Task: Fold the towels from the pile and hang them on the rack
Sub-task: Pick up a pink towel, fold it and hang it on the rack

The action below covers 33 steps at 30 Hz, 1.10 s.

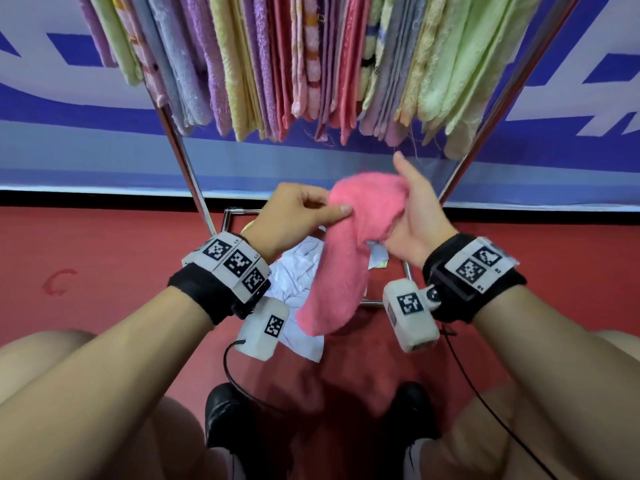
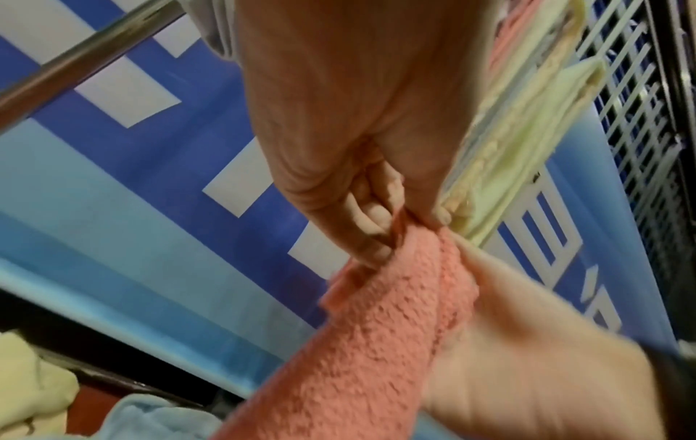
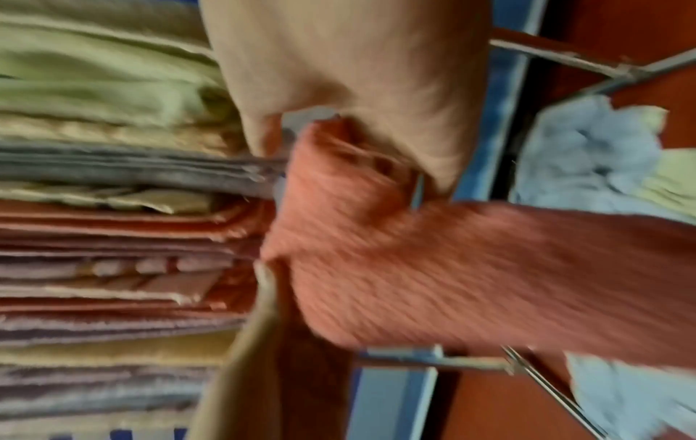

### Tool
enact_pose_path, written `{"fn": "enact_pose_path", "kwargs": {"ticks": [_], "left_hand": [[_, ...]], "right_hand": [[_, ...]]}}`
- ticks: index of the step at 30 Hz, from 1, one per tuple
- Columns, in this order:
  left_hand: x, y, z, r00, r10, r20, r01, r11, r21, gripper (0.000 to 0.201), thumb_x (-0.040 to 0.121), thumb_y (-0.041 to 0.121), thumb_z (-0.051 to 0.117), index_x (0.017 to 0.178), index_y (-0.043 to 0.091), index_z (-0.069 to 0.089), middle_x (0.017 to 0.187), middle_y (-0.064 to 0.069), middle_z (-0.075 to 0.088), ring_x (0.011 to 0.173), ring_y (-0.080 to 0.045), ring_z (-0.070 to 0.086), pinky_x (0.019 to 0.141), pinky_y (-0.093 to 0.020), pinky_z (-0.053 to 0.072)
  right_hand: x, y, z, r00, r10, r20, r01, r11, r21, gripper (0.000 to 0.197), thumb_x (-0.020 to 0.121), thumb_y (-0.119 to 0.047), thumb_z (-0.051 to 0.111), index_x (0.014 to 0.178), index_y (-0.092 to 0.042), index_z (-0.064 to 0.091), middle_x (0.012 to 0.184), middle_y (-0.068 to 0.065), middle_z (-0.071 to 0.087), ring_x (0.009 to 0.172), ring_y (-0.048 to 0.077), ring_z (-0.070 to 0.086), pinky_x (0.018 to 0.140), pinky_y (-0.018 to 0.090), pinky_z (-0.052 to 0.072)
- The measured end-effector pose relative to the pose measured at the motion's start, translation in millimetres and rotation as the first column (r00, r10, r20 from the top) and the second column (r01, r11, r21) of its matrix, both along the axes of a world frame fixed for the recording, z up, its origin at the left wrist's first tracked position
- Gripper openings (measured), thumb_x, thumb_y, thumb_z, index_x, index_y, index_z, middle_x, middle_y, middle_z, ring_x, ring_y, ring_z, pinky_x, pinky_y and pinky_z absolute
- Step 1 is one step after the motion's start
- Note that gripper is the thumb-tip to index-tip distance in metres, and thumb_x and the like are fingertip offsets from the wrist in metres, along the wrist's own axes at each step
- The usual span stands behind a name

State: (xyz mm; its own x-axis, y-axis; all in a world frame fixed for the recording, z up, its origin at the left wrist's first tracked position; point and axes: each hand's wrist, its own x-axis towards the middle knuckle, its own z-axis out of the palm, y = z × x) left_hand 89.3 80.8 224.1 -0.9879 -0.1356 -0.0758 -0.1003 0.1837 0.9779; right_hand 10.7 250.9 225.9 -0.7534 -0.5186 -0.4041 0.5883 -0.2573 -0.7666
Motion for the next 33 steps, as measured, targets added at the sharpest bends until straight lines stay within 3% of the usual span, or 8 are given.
{"fn": "enact_pose_path", "kwargs": {"ticks": [4,9,12,15,19,23,28,33], "left_hand": [[0,-8,9,0.988,0.151,-0.029,-0.149,0.988,0.049,0.019,0.088,0.017,0.075,0.093,-0.001,0.075,0.076,-0.002,0.07,0.067,-0.007,0.061,0.065,-0.023,0.051],[-1,-7,9,0.978,0.209,0.0,-0.208,0.976,0.063,0.031,0.091,0.034,0.072,0.069,0.013,0.064,0.058,0.008,0.054,0.052,-0.002,0.05,0.057,-0.014,0.043],[-1,-5,-4,0.986,0.142,0.083,-0.147,0.988,0.053,0.032,0.088,0.038,0.074,0.086,0.007,0.066,0.072,-0.007,0.063,0.068,-0.015,0.059,0.068,-0.027,0.052],[1,-2,-16,0.99,0.036,0.133,-0.025,0.996,-0.086,0.043,0.094,0.034,0.067,0.092,-0.009,0.065,0.085,-0.021,0.071,0.074,-0.019,0.066,0.054,-0.015,0.048],[-1,-2,-16,0.992,0.047,0.117,-0.035,0.994,-0.099,0.035,0.096,0.027,0.065,0.096,-0.008,0.068,0.083,-0.009,0.07,0.066,-0.003,0.064,0.064,-0.012,0.049],[-4,0,-15,0.994,0.062,0.087,-0.068,0.995,0.068,0.012,0.095,0.019,0.066,0.089,0.009,0.063,0.091,-0.01,0.064,0.082,-0.014,0.061,0.084,-0.03,0.056],[-3,3,-6,0.997,-0.063,0.048,0.058,0.994,0.088,0.029,0.099,0.014,0.061,0.126,0.005,0.062,0.122,-0.011,0.069,0.097,-0.02,0.067,0.08,-0.044,0.059],[-4,1,-1,0.999,-0.005,0.048,0.002,0.998,0.058,0.016,0.096,0.013,0.065,0.103,-0.001,0.064,0.088,-0.013,0.069,0.071,-0.016,0.064,0.057,-0.025,0.058]], "right_hand": [[33,-10,-26,0.982,0.175,-0.07,-0.168,0.982,0.086,0.051,0.1,-0.043,0.061,0.139,-0.012,0.061,0.133,0.013,0.069,0.128,0.03,0.062,0.11,0.049,0.048],[31,-9,-20,0.949,-0.04,-0.314,0.085,0.988,0.131,0.032,0.099,-0.014,0.065,0.127,-0.001,0.065,0.121,0.016,0.073,0.114,0.028,0.071,0.1,0.043,0.056],[25,-10,-12,0.899,-0.13,-0.419,0.208,0.967,0.146,0.025,0.098,-0.013,0.066,0.12,0.0,0.068,0.114,0.017,0.075,0.103,0.029,0.074,0.09,0.041,0.06],[21,-12,-11,0.858,-0.163,-0.486,0.271,0.949,0.16,0.022,0.099,-0.017,0.066,0.118,-0.007,0.07,0.114,0.013,0.076,0.105,0.028,0.074,0.093,0.046,0.06],[18,-14,-11,0.821,-0.185,-0.54,0.306,0.942,0.141,0.028,0.101,-0.016,0.063,0.127,-0.007,0.065,0.121,0.012,0.073,0.109,0.023,0.072,0.095,0.042,0.059],[13,-13,-4,0.818,-0.222,-0.53,0.304,0.95,0.072,0.021,0.096,-0.02,0.065,0.117,-0.015,0.068,0.12,0.012,0.073,0.11,0.025,0.071,0.099,0.047,0.057],[8,-10,0,0.84,-0.215,-0.498,0.253,0.967,0.01,0.017,0.097,-0.015,0.063,0.113,-0.012,0.068,0.118,0.015,0.073,0.11,0.028,0.07,0.102,0.048,0.054],[-1,-2,4,0.847,-0.182,-0.5,0.231,0.972,0.038,0.019,0.103,-0.01,0.057,0.12,-0.008,0.064,0.124,0.018,0.07,0.115,0.03,0.069,0.103,0.049,0.054]]}}
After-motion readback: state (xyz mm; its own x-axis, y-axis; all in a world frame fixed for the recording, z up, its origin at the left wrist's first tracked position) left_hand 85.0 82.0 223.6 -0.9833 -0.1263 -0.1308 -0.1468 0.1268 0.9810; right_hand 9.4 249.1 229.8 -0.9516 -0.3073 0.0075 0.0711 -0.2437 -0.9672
